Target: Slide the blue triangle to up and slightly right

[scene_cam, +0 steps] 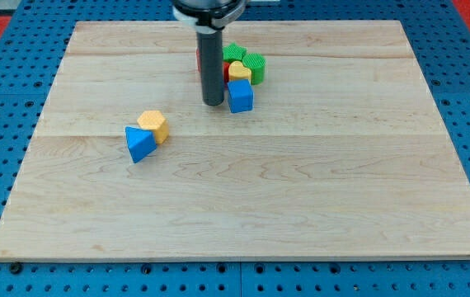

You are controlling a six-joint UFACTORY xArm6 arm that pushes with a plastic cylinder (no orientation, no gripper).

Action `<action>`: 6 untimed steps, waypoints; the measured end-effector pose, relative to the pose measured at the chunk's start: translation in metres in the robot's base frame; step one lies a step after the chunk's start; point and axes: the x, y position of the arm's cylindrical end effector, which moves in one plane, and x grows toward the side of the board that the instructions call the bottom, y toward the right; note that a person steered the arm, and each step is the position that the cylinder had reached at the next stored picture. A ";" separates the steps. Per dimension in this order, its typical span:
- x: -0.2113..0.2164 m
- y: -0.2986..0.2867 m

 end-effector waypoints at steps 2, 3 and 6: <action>0.034 0.053; -0.004 0.058; 0.101 -0.080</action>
